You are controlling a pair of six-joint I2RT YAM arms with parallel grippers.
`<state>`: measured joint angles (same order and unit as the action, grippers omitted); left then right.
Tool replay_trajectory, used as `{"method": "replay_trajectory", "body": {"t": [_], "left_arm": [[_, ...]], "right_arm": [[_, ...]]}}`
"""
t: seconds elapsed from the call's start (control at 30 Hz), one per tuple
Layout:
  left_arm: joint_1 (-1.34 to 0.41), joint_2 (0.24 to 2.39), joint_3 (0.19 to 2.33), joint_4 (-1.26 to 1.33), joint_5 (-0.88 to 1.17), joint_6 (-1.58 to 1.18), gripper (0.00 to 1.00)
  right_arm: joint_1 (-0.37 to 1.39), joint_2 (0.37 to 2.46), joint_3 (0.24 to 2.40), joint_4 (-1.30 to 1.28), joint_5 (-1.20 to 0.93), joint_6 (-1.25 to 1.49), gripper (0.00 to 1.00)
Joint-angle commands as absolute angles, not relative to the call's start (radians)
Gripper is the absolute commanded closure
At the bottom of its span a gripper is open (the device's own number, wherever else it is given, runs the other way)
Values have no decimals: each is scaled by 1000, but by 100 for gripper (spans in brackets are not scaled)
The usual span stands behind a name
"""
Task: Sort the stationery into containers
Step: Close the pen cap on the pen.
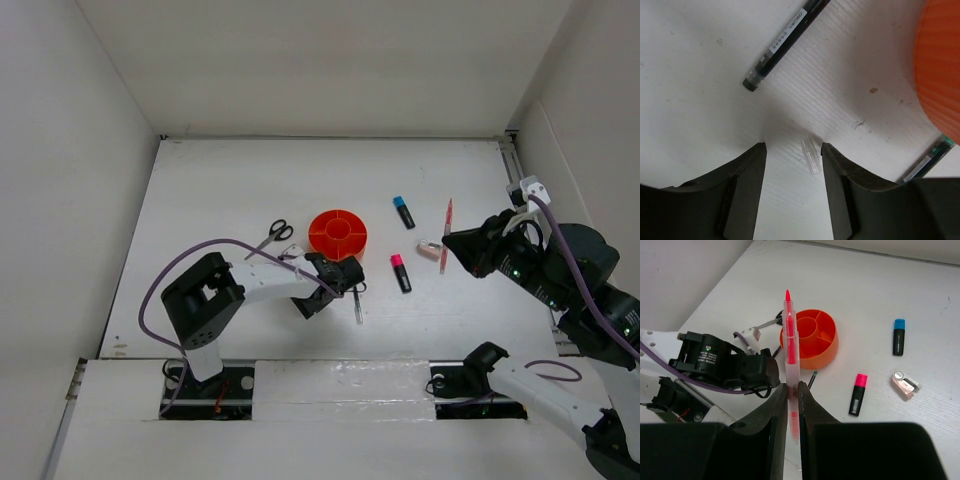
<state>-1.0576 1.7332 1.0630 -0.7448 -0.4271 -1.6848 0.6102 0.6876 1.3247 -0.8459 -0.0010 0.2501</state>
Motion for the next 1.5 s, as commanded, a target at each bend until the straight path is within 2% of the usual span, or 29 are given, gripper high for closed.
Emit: {"method": "replay_trajectory", "body": {"t": [0.0,0.13,0.3,0.43,0.73,0.93,1.13,1.3,1.47], "left_arm": [[-1046,1739,1057,-752,-485,-1750,57],[-1046,1759,1075,-752,-474,-1741,61],[-1046,1781,1085,-752,-443,-1723,61],[-1046,1781,1094,-752,-443,-1723,54],[-1065,1821,1131,-761,-434,-1715,54],[-1065,1821,1101,-735,-413,-1726,72],[-1065,1832,1101,-735,-404,-1726,84],[-1065,1841,1089,-726,-403,-1726,99],[-1065,1818,1028,-632,-374,-1692,100]], "right_arm": [[609,683,1321,-802,-15,238,100],[609,673,1321,-802,-6,238,100],[609,673,1321,-802,3,229,100],[618,673,1321,-802,3,229,100],[618,664,1321,-811,12,229,100],[618,655,1321,-811,12,229,100],[618,646,1321,-821,12,229,100],[618,646,1321,-821,12,229,100],[618,646,1321,-810,3,229,100]]}}
